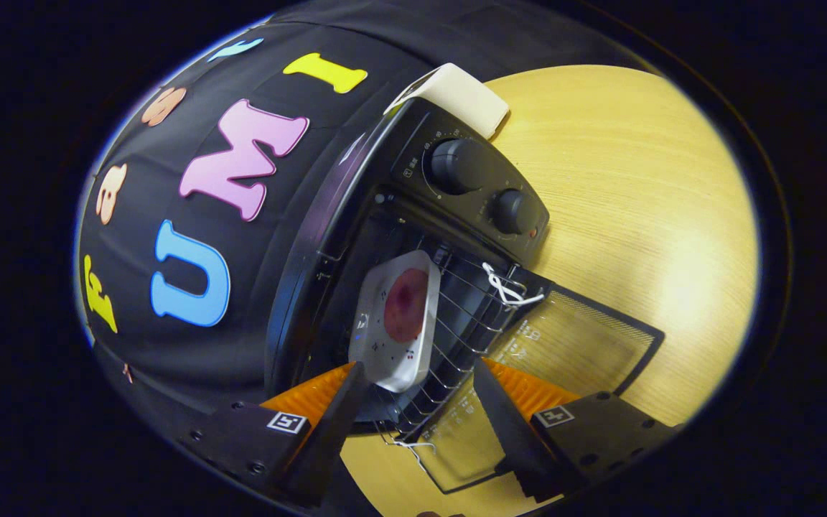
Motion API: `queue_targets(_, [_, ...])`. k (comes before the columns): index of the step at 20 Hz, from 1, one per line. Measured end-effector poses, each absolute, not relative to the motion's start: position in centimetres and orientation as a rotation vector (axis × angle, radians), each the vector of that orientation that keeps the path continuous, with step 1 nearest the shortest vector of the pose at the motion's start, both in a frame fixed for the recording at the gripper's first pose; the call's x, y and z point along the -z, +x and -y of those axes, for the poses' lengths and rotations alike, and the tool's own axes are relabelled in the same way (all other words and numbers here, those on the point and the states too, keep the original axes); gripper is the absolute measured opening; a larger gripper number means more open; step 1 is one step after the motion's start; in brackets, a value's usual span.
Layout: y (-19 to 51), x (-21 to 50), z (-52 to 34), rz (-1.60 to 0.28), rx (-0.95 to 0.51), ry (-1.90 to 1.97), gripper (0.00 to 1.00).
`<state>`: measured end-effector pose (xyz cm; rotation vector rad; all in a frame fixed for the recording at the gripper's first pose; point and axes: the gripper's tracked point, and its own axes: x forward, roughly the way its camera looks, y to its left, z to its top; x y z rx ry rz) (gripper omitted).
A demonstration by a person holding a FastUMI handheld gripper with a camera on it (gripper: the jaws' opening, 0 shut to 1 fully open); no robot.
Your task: Open the toaster oven, put the food inside, and close the toaster oven door.
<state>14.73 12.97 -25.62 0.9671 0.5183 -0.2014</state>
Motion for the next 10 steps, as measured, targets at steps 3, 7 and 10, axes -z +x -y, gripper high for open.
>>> queue_targets(3, [11.3,24.8,-14.7,-0.562,0.078,0.754,0.98])
queue_targets(7, [6.9,23.9,-16.8,-0.612,-0.059,0.537,0.99])
queue_targets(10, [4.4,24.6,-16.4,-0.672,-0.094,0.381,0.99])
